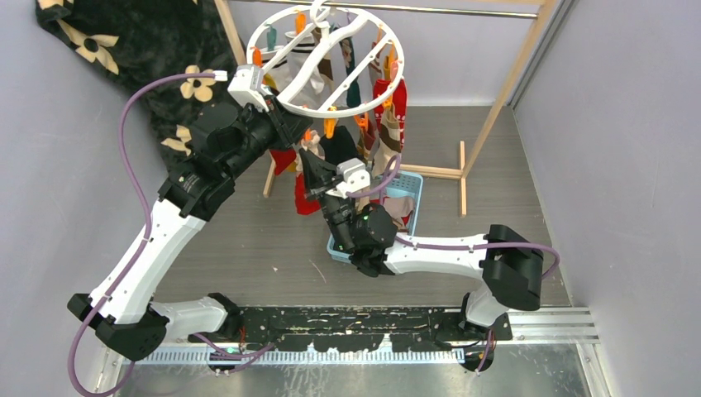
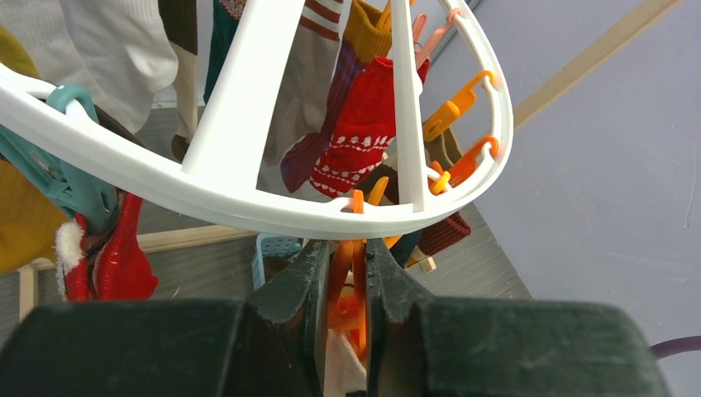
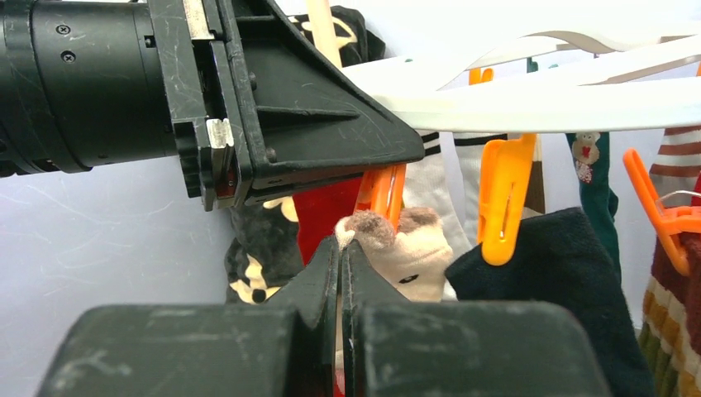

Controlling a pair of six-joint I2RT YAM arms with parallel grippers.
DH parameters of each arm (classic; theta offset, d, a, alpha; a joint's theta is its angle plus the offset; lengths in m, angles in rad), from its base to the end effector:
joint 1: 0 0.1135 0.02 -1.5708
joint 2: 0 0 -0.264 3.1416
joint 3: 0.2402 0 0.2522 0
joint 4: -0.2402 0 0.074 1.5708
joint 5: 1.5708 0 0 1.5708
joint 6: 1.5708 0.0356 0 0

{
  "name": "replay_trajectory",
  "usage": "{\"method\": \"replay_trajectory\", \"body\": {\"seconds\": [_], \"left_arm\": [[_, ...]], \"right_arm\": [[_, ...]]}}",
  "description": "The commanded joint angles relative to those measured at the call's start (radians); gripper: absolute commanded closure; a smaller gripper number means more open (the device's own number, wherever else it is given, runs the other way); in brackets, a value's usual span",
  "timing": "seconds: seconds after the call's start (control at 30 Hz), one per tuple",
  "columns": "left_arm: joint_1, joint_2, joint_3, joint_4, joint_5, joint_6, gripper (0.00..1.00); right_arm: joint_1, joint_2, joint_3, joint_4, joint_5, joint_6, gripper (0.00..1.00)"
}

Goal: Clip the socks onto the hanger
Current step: Clamp the sock onto the hanger.

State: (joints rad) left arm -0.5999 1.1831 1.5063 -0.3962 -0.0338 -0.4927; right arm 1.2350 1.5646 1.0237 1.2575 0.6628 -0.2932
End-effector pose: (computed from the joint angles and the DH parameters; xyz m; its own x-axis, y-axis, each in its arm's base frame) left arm 0.2010 -0.1360 0.4846 -0.3068 -0.3629 -0.8799 0.4442 0.7630 -0.4696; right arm 0.1315 0.3102 0.3698 0.3781 0.3920 -0.8387 -0.5036 0.8473 0.1690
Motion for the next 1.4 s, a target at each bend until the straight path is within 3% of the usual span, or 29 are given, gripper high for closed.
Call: {"method": "replay_trajectory", "body": {"seconds": [0.0, 0.3, 0.63, 0.77, 0.83, 0.93, 1.0, 1.1, 1.2, 1.3, 1.37], "left_arm": [[0.000, -0.025, -0.009, -0.011, -0.005, -0.002, 0.88], [0.002, -0.030, -0.011, -0.016, -0.015, 0.005, 0.86], [0.000, -0.044, -0.011, -0.035, -0.041, 0.016, 0.52], [0.001, -0.053, -0.007, -0.054, -0.050, 0.032, 0.36], [0.002, -0.058, 0.007, -0.088, -0.048, 0.053, 0.29], [0.015, -0.066, 0.040, -0.176, -0.027, 0.087, 0.22], [0.055, -0.068, 0.064, -0.252, 0.023, 0.116, 0.19], [0.176, -0.060, 0.093, -0.364, 0.156, 0.153, 0.17], [0.396, -0.059, 0.064, -0.400, 0.343, 0.203, 0.16], [0.583, -0.053, -0.012, -0.404, 0.514, 0.271, 0.17], [0.700, -0.056, -0.110, -0.356, 0.544, 0.286, 0.18]], "right_arm": [[0.002, 0.007, 0.055, 0.051, -0.017, -0.003, 0.99], [0.001, 0.004, 0.065, 0.057, -0.019, -0.035, 0.99], [-0.011, -0.026, 0.037, 0.020, -0.026, -0.041, 0.97], [-0.015, -0.036, 0.038, -0.006, -0.015, -0.039, 0.81], [-0.016, -0.051, 0.032, -0.040, -0.008, -0.037, 0.68], [-0.016, -0.101, 0.010, -0.115, 0.013, -0.026, 0.34], [-0.016, -0.153, -0.019, -0.202, 0.036, -0.001, 0.04], [-0.018, -0.266, -0.087, -0.342, 0.075, 0.058, 0.00], [-0.028, -0.412, -0.182, -0.517, 0.116, 0.169, 0.00], [-0.053, -0.574, -0.283, -0.706, 0.221, 0.283, 0.00], [-0.112, -0.686, -0.330, -0.862, 0.311, 0.398, 0.00]]}}
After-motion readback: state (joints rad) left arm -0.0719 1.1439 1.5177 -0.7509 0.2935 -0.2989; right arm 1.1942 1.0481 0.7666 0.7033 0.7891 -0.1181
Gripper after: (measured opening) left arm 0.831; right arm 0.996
